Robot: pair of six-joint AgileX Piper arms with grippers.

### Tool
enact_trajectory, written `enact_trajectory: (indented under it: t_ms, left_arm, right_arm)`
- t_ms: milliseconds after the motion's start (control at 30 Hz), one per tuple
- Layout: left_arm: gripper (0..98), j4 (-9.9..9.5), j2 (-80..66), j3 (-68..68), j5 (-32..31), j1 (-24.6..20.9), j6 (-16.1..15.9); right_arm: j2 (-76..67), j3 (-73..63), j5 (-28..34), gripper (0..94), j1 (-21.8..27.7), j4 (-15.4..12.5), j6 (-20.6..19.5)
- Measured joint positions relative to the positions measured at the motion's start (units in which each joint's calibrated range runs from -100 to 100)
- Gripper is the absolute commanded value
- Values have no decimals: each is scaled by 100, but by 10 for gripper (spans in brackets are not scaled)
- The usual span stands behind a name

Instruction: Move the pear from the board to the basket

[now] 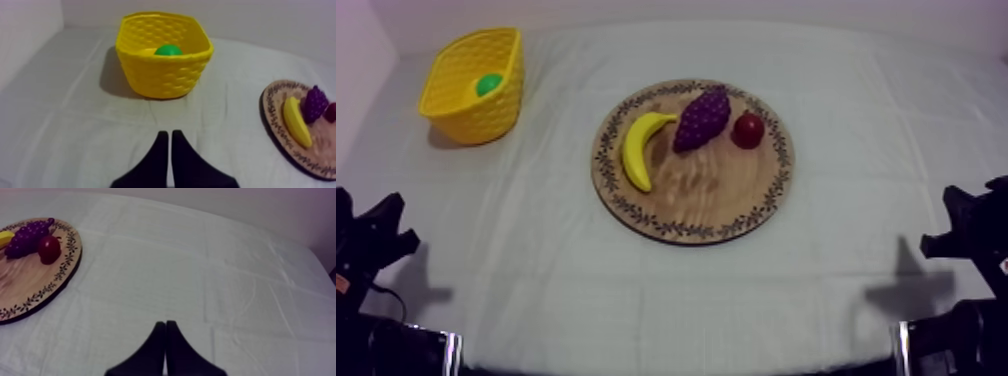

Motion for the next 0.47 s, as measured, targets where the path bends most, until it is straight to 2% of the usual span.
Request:
enact_trajectory:
  t_ms: [167, 467]
  left_arm:
    - [0, -6, 0, 22, -71, 4, 311]
    - [0, -11, 0, 26, -87, 5, 280]
  right_arm:
    - [0, 0, 0, 3, 0, 0, 0]
    - [0, 0, 0, 3, 0, 0, -4]
